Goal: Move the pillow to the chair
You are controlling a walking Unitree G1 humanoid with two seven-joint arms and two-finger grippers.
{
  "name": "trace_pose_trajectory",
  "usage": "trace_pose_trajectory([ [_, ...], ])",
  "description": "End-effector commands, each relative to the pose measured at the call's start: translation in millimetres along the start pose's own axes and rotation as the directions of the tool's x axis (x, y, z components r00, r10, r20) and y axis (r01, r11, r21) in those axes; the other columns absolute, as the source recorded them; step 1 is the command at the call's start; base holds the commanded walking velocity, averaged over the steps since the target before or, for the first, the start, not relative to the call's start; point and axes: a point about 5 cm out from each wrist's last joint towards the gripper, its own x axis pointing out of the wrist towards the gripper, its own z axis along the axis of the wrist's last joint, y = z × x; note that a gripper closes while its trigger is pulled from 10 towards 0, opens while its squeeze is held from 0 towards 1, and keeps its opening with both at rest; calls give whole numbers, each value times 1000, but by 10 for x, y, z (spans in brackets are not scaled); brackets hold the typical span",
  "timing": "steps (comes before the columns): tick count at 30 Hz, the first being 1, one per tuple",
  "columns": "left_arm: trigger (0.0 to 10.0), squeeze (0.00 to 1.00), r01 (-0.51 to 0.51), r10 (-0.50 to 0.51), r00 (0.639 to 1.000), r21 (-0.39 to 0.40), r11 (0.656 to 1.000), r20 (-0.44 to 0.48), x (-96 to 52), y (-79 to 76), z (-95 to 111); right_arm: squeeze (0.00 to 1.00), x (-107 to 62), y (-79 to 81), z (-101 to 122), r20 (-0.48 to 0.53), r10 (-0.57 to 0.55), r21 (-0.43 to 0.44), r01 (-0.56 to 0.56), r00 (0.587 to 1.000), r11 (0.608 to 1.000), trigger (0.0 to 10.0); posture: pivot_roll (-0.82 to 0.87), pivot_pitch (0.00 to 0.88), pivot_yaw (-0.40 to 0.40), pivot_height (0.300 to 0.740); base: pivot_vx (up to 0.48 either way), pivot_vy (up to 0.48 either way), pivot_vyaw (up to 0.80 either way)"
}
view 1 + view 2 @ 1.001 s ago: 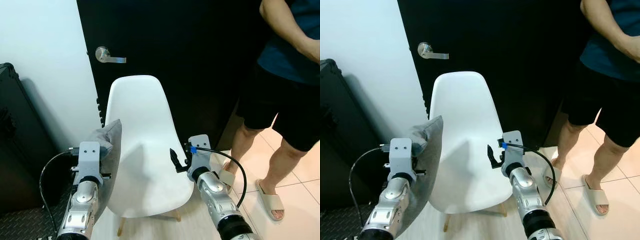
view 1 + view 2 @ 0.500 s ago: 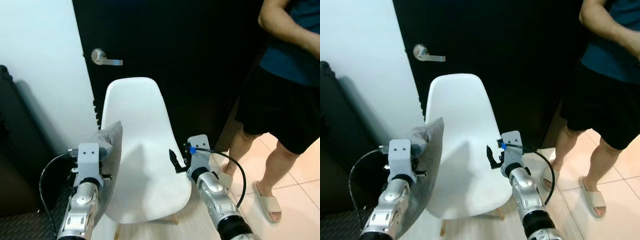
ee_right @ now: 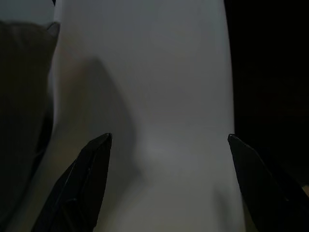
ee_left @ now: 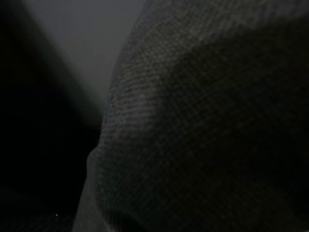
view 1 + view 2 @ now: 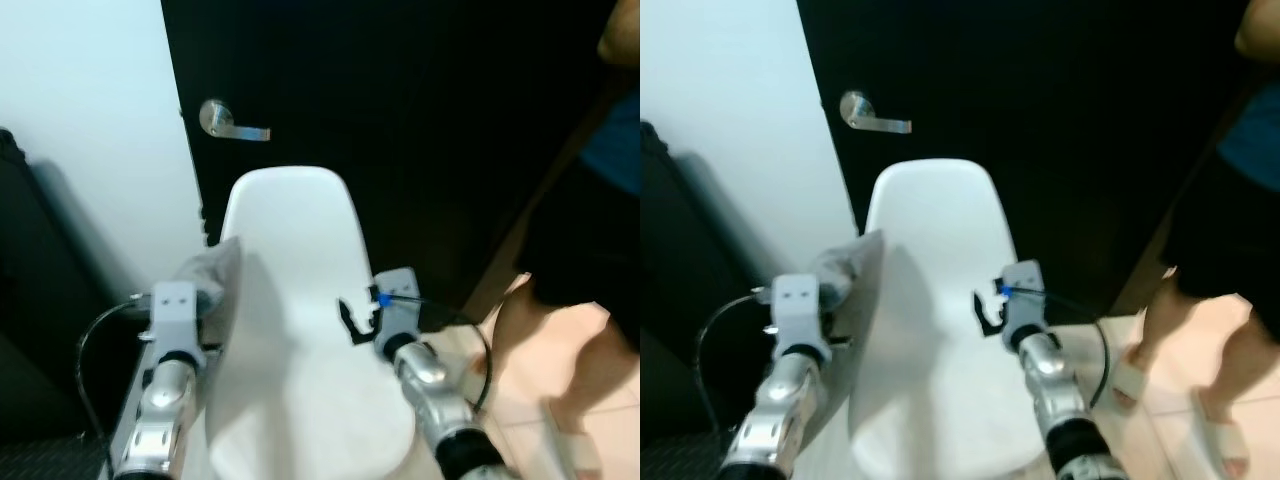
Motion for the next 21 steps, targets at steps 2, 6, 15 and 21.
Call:
trace_pose_trajectory([
  [2, 10000, 0, 8, -8, 998, 6, 1000, 62, 14, -27, 123, 0, -30, -23, -50, -12, -10, 0, 10, 1000, 1000, 10000, 74, 36, -30, 740, 0, 0, 0],
  [6, 10000, 0, 10, -11, 998, 10, 1000, 66, 17, -33, 137, 0, -31, -26, -53, -12, -13, 2, 13, 1000, 1000, 10000, 76, 35, -28, 740, 0, 0, 0],
  [15, 10000, 0, 19, -21, 998, 26, 999, 64, 15, -66, 129, 0, -33, -27, -39, -1, -6, 9, 6, 1000, 1000, 10000, 73, 32, -27, 740, 0, 0, 0],
  [21, 10000, 0, 28, -30, 998, 44, 999, 46, 22, -82, 102, 0, -31, -34, -34, 1, -3, 9, 3, 1000, 1000, 10000, 72, 30, -27, 740, 0, 0, 0],
])
